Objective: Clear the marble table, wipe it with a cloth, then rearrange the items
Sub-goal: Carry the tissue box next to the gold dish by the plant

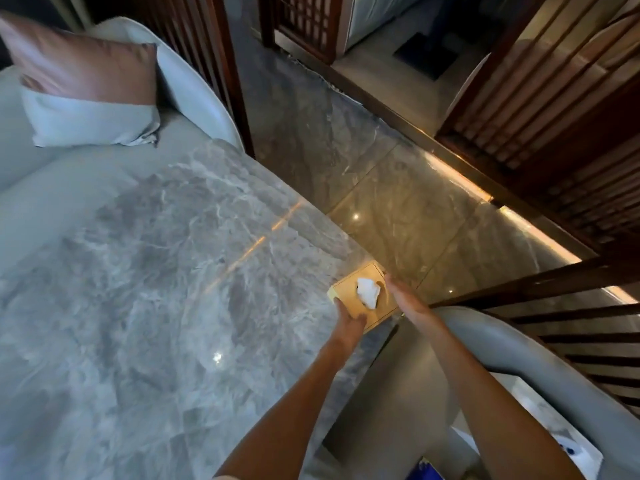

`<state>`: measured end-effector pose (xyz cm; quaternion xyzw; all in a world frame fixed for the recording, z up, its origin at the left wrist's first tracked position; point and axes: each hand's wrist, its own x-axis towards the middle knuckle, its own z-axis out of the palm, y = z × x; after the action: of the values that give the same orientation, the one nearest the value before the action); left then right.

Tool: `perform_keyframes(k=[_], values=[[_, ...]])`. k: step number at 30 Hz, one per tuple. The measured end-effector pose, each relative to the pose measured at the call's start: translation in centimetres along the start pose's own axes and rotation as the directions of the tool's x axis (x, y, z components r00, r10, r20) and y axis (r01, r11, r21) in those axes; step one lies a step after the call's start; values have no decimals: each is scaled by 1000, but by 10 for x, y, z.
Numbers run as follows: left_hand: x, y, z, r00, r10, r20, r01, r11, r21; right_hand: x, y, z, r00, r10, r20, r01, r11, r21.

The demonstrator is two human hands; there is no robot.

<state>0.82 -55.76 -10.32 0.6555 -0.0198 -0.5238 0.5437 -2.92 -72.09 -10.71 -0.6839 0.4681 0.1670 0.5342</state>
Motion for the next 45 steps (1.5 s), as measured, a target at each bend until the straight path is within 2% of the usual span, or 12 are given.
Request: perform_keyframes(k=[3, 7, 11, 15, 17, 22, 25, 28, 33, 36, 41, 45], values=[[-1, -1, -2, 999, -14, -35, 8, 983, -185, -2, -4, 6, 1000, -18, 12, 18, 1000, -10], [-23, -15, -41, 984, 30, -177, -66, 977, -201, -18, -17, 43, 997, -74, -10, 73, 995, -66], [-80, -35, -114, 924, 43, -380, -141, 962, -234, -42, -29, 130, 978, -141, 151, 152, 986, -65], [-155, -78, -197, 815, -23, -579, -180, 940, -290, -96, -36, 245, 922, -195, 335, 216, 976, -28], [-200, -107, -235, 752, -100, -651, -137, 943, -303, -129, -33, 300, 898, -209, 388, 227, 974, 0], [-333, -179, -299, 656, -157, -739, -125, 942, -311, -218, -19, 420, 818, -68, 571, 63, 998, 28], [-406, -222, -317, 585, -206, -784, -176, 912, -371, -272, 1, 475, 733, -20, 680, 113, 989, -93], [-473, -281, -320, 446, -299, -844, -226, 875, -429, -322, 26, 532, 663, 37, 748, 206, 951, -229], [-558, -383, -304, 165, -508, -846, -389, 755, -529, -405, 75, 626, 557, 111, 823, 335, 877, -345], [-597, -435, -299, 39, -604, -796, -422, 712, -561, -449, 108, 672, 542, 152, 827, 403, 817, -414], [-648, -500, -308, -65, -662, -747, -426, 695, -579, -503, 148, 735, 527, 175, 832, 477, 749, -460], [-681, -545, -334, -84, -671, -737, -442, 688, -576, -534, 171, 783, 533, 154, 832, 504, 732, -458]])
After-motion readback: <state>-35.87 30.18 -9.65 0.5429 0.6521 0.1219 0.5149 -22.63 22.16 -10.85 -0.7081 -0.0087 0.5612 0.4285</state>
